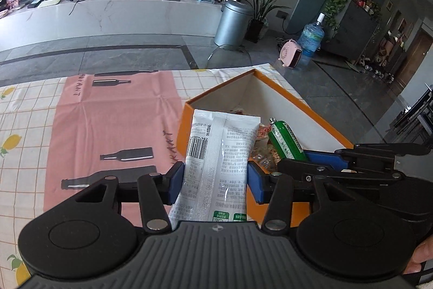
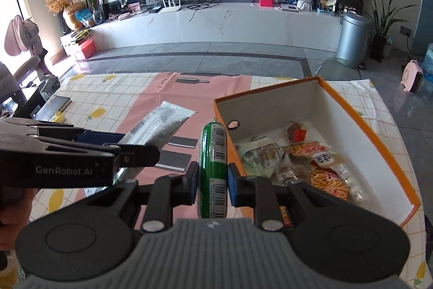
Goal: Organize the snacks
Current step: 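Carry the wafer bar and sausage into the orange box and open both tools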
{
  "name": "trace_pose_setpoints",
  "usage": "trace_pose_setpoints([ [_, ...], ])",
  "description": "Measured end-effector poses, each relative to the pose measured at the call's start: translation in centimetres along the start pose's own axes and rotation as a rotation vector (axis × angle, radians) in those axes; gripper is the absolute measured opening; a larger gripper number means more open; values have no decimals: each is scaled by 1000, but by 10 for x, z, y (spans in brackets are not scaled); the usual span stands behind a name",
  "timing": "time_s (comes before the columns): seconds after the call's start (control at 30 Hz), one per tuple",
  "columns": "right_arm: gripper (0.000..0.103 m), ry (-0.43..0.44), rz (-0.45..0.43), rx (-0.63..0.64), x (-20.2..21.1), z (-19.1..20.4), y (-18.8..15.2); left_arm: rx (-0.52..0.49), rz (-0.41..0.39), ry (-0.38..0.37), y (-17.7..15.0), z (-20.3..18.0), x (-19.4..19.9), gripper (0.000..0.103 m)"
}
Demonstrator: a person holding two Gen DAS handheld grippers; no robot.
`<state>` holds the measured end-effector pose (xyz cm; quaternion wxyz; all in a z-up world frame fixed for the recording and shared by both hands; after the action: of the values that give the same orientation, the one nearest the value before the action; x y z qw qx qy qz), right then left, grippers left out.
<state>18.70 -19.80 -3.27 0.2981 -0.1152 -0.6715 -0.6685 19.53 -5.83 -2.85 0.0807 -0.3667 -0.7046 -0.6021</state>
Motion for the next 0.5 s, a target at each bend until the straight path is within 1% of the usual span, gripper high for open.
trace_pose_setpoints([
  [0.13,19,-26,9,18,5,-26,5,-42,19,-38,8,-26,-17,56],
  [0.23,19,-48,28,29,4,-46,4,-65,50,-60,11,-43,-33,56],
  [0.5,19,-79,130,-24,-14,-108,-7,-155,118,-105,15,-73,-72,56],
])
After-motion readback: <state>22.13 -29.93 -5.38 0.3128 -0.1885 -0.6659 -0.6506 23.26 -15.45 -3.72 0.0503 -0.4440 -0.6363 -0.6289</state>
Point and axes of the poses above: each gripper's, at about its wrist camera, not at the fingertips, and x roughly against the way its jaws point, z to its left, y to its top, the point moved 6 cm from there along -x, roughly the way its jaws point, and after that the axes turned 12 degrees about -z, right-handed, at the moved point
